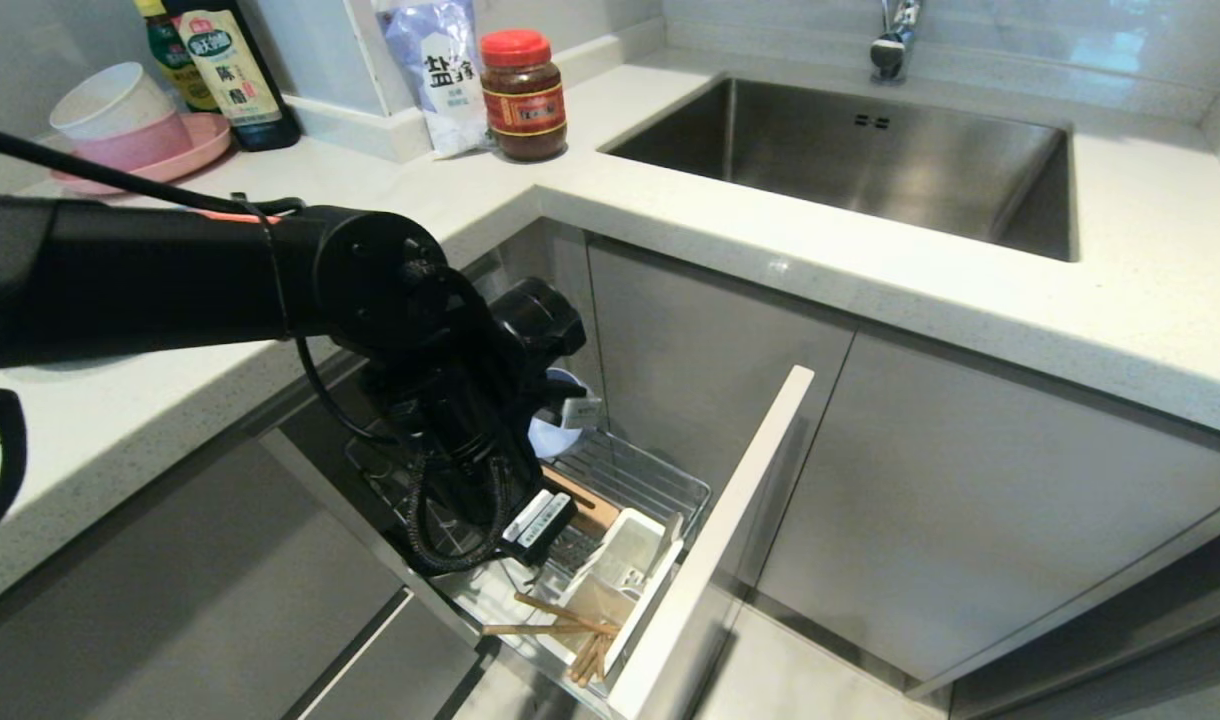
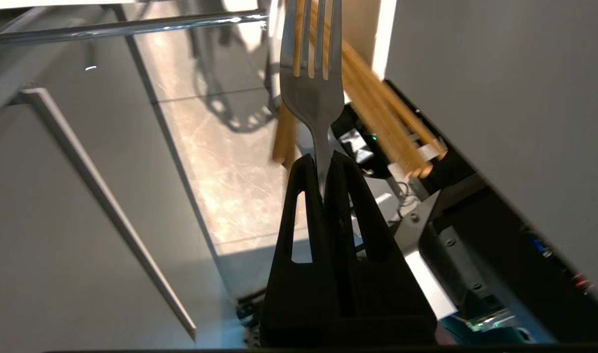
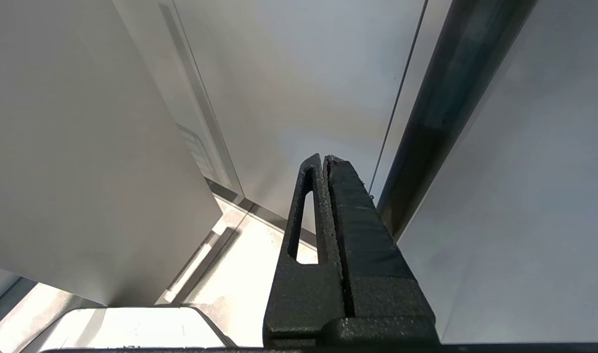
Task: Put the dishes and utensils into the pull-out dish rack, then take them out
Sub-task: Pick up the fork and place it in the cupboard
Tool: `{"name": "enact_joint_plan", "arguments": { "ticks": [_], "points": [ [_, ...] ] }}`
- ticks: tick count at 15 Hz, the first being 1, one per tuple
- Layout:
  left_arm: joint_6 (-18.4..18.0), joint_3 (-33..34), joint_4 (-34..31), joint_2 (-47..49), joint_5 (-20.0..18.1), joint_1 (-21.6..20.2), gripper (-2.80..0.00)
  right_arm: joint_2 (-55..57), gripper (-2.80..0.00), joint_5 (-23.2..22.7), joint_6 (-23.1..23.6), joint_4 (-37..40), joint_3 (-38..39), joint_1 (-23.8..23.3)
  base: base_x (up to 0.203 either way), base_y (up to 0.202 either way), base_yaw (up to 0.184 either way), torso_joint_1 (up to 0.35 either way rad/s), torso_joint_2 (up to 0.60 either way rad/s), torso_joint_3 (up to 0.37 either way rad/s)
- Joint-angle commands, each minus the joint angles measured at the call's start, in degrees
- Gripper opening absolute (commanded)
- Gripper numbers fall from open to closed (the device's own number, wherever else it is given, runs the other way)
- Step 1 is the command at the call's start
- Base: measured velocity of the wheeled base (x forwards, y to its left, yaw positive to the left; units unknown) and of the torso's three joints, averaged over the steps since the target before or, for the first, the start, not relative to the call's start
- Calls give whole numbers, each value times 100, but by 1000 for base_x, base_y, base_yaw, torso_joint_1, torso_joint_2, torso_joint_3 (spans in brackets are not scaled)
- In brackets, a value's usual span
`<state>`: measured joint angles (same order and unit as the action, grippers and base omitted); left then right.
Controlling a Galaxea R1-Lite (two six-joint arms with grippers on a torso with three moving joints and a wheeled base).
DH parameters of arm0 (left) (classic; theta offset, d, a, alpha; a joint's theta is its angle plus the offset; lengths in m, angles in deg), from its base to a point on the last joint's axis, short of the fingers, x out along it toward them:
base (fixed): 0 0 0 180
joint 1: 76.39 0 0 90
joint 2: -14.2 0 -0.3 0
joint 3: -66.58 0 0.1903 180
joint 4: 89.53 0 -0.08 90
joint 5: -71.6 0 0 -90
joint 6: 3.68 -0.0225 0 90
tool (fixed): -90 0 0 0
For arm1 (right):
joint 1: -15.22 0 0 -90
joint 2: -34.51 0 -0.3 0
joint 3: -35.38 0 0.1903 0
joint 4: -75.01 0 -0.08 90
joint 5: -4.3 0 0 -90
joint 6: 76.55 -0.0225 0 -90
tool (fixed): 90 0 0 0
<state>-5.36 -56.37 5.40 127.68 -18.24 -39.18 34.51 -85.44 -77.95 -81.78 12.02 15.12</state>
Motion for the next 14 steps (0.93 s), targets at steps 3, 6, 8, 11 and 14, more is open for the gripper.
{"name": "enact_joint_plan", "arguments": {
  "ticks": [3,6,8,11,14],
  "points": [
    [241,-202,-34,612,8,234,-280,-26,-280,0,0,-2,9,1,0,0,0,0,0,0],
    [352,-359,-34,844,69,269,-280,-26,-280,0,0,-2,9,1,0,0,0,0,0,0],
    [374,-430,-36,948,72,301,-280,-26,-280,0,0,-2,9,1,0,0,0,0,0,0],
    [390,-521,-43,1078,72,316,-280,-26,-280,0,0,-2,9,1,0,0,0,0,0,0],
    [470,-649,-42,1252,72,348,-280,-26,-280,0,0,-2,9,1,0,0,0,0,0,0]
  ]
}}
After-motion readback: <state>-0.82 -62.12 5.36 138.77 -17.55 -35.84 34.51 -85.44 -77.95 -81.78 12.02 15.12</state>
